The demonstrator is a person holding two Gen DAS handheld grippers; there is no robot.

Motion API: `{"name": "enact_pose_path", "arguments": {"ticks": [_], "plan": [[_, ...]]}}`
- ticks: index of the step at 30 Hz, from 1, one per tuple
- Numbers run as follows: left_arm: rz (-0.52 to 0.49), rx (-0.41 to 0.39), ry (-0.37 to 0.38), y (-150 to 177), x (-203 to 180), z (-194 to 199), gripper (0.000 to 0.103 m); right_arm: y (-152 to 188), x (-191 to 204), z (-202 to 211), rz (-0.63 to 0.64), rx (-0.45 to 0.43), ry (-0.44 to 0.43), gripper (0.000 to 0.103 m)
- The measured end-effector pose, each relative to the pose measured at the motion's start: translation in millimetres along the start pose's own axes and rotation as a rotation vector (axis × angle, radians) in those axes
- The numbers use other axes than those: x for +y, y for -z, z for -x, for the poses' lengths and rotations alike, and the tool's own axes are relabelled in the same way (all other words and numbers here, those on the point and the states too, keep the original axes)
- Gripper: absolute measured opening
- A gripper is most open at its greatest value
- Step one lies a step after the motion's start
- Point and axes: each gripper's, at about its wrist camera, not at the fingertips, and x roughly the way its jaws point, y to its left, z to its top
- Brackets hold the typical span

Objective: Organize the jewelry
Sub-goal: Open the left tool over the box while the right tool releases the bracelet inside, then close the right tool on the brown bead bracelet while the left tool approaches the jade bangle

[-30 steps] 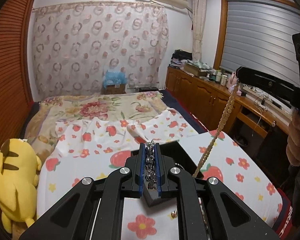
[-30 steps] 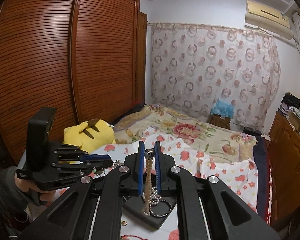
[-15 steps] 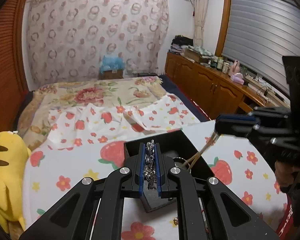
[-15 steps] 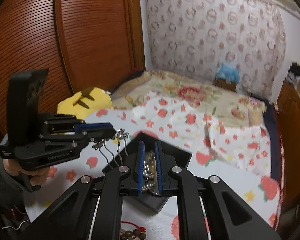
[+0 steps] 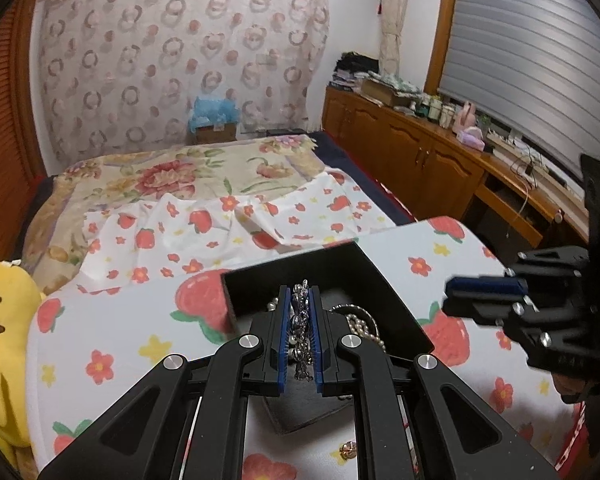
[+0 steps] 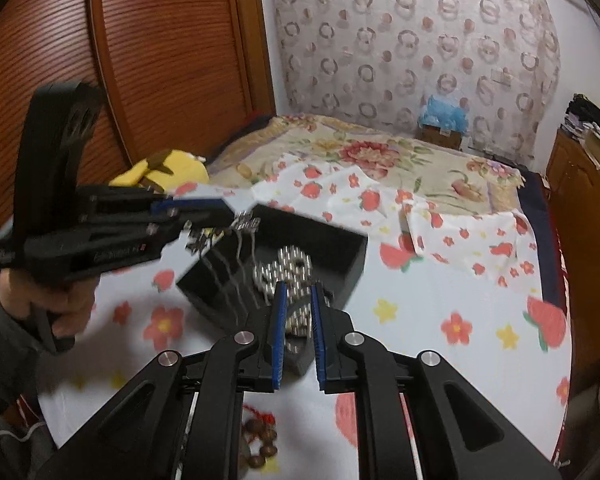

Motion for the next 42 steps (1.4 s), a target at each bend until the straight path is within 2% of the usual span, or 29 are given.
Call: {"name": "enact_pose_path", "arguments": {"ticks": [7,9,10,17,19,21,23,28,37,39,42], "plan": [[-0.014,0.01,0.01,3.5,-7.9,1.0,0.011,41.4,7.3,0.4,-0.01,0.064,-0.001,0.014],[-0.009,0.009,0.02,7.8,-8.4,5.8,0.02,49.0,9.9,3.5,-0.016,0.07,-0.011,0.014],[-0.007,0.008,0.02,11.6,-9.0,8.8,0.025,54.2,11.7,5.0,-0.023,0.076,-0.021,0.014],[0.011,0.033,-0.006,49.9,-7.3,23.5,0.028,74.8,19.3,3.7,-0.068,0.11,-0.059,0.014],[0.019,0.046,-0.016,61.0,-5.5,25.4,0.029,77.6,23.8,-0.4,-0.072,0.121,-0.066,0.016],[0.029,0.056,-0.025,68.2,-2.9,26.8,0.03,79.5,27.7,-3.6,-0.08,0.133,-0.074,0.024],[0.04,0.061,-0.035,75.1,-0.2,28.6,0.035,80.1,30.4,-6.6,-0.091,0.144,-0.081,0.025],[0.052,0.075,-0.05,87.9,4.2,31.3,0.035,84.7,33.7,-17.4,-0.113,0.192,-0.086,0.025],[0.051,0.076,-0.056,97.8,2.3,34.5,0.035,77.9,33.5,-30.9,-0.139,0.219,-0.079,0.025],[0.053,0.076,-0.054,98.4,1.9,34.0,0.035,76.4,32.7,-31.1,-0.137,0.217,-0.077,0.015],[0.051,0.082,-0.052,102.3,-0.6,34.3,0.035,73.5,32.0,-26.4,-0.131,0.199,-0.071,0.015]]}}
